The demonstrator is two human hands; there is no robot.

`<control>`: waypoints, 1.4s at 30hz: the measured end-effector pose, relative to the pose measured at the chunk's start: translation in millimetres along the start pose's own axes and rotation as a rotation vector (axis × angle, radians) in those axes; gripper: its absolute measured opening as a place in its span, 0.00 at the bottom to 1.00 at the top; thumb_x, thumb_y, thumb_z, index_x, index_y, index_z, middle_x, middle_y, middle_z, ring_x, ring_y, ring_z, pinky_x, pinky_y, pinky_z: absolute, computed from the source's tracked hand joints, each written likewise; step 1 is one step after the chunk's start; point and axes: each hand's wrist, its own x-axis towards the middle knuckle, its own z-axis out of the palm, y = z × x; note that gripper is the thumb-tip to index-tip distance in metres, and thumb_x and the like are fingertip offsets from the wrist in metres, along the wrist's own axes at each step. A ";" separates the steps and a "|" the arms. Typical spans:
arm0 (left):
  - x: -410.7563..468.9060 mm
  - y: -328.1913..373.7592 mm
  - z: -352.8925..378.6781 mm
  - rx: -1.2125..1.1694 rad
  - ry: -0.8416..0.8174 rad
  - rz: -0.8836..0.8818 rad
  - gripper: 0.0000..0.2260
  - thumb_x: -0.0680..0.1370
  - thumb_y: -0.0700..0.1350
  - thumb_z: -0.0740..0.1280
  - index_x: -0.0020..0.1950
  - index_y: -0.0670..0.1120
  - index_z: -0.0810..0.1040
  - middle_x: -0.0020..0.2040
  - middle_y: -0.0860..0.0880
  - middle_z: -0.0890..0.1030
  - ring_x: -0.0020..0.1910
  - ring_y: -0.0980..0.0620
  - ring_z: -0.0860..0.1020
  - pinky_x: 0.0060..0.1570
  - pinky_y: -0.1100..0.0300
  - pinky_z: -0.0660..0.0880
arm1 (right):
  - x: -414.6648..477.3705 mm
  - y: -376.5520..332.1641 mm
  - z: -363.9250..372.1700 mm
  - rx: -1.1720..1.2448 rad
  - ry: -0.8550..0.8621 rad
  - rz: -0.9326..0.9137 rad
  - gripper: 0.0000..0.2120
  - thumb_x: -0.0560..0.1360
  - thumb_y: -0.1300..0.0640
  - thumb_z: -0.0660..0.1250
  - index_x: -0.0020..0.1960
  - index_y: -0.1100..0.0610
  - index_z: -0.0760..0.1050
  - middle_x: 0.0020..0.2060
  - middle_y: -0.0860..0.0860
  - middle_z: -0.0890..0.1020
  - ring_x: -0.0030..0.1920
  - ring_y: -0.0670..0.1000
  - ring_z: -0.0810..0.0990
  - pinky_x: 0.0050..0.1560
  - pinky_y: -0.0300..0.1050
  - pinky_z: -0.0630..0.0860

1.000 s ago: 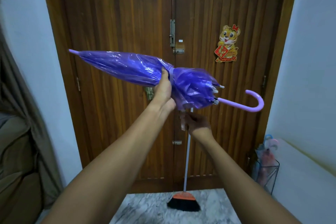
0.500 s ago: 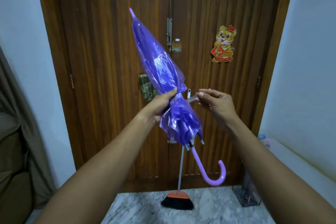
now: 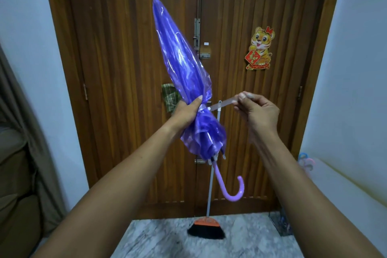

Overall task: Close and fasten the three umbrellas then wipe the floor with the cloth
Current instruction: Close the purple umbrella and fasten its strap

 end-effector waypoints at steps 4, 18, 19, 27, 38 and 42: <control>3.4 -18.8 1.5 0.085 0.067 -0.021 0.18 0.76 0.56 0.68 0.60 0.47 0.80 0.55 0.46 0.85 0.54 0.46 0.83 0.62 0.44 0.78 | -26.6 15.8 18.3 -0.091 -0.145 0.029 0.07 0.77 0.59 0.72 0.51 0.62 0.83 0.44 0.56 0.87 0.42 0.51 0.87 0.43 0.44 0.83; -2.3 -8.3 -8.2 -0.590 -0.288 -0.175 0.25 0.80 0.34 0.65 0.76 0.42 0.62 0.66 0.35 0.78 0.57 0.40 0.82 0.58 0.44 0.80 | -45.0 40.9 28.5 0.028 -0.120 0.058 0.07 0.79 0.58 0.69 0.52 0.59 0.84 0.47 0.57 0.87 0.50 0.53 0.85 0.56 0.51 0.81; -0.8 -10.5 -8.3 -0.578 -0.237 -0.154 0.28 0.77 0.32 0.69 0.75 0.41 0.63 0.64 0.36 0.79 0.54 0.42 0.84 0.53 0.45 0.82 | -44.1 39.5 28.5 0.042 -0.122 0.067 0.07 0.79 0.58 0.69 0.52 0.60 0.84 0.47 0.57 0.87 0.50 0.53 0.86 0.57 0.52 0.81; -11.3 -12.1 2.5 -0.435 -0.043 -0.094 0.17 0.69 0.28 0.75 0.57 0.32 0.81 0.54 0.33 0.84 0.49 0.38 0.84 0.54 0.43 0.82 | -35.1 30.0 14.8 -0.109 -0.017 -0.021 0.09 0.78 0.57 0.71 0.41 0.54 0.87 0.41 0.55 0.87 0.44 0.52 0.86 0.50 0.49 0.80; -1.2 -12.0 25.1 -0.315 0.210 -0.053 0.09 0.73 0.50 0.76 0.44 0.46 0.81 0.43 0.45 0.86 0.44 0.43 0.85 0.52 0.43 0.83 | -67.3 36.8 24.0 -0.391 -0.160 -0.261 0.08 0.77 0.56 0.72 0.53 0.58 0.86 0.43 0.49 0.88 0.47 0.46 0.87 0.48 0.46 0.84; -6.3 7.7 21.1 -0.602 0.011 -0.210 0.18 0.79 0.57 0.66 0.45 0.42 0.77 0.33 0.47 0.80 0.38 0.44 0.79 0.54 0.44 0.77 | -76.4 61.7 23.4 -0.493 -0.102 -0.342 0.10 0.75 0.56 0.74 0.56 0.55 0.85 0.47 0.46 0.88 0.49 0.41 0.86 0.52 0.44 0.83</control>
